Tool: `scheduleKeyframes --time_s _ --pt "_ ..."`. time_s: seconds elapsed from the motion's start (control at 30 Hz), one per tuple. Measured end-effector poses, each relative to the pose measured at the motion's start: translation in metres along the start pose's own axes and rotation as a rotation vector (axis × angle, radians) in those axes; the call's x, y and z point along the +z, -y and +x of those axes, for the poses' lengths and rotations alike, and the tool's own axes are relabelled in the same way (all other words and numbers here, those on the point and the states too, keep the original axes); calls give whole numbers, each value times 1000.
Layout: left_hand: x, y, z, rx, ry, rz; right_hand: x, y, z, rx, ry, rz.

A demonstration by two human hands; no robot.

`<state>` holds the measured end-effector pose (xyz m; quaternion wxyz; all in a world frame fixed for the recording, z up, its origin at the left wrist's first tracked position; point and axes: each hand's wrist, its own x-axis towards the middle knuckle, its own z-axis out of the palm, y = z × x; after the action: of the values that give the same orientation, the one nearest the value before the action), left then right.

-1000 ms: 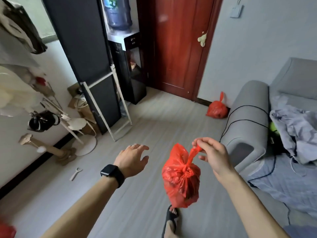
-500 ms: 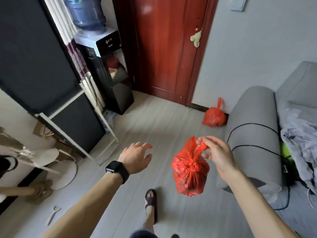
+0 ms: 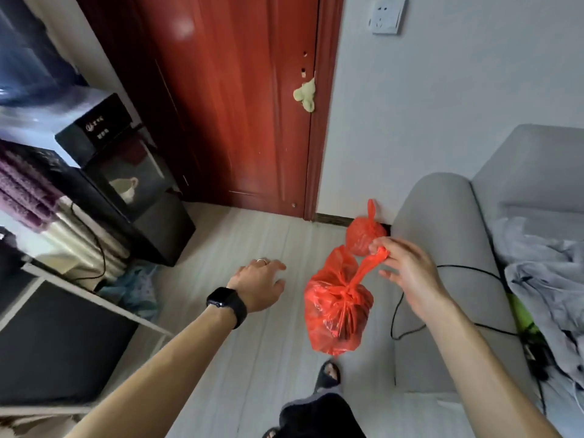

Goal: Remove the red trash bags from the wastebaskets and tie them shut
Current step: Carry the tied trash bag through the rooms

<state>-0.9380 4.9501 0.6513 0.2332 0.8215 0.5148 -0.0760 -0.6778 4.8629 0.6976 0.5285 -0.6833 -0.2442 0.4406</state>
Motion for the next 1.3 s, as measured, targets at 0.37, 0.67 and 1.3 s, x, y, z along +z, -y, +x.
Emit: scheduleKeyframes --time_s 0.37,0.67,1.3 --pt "-66 -23 229 -26 42 -3 7 32 243 158 16 -55" --pt "-103 -7 397 11 -53 46 44 34 407 265 -29 -200" --pt "-92 26 742 355 -346 386 112 -132 709 667 -38 -232"
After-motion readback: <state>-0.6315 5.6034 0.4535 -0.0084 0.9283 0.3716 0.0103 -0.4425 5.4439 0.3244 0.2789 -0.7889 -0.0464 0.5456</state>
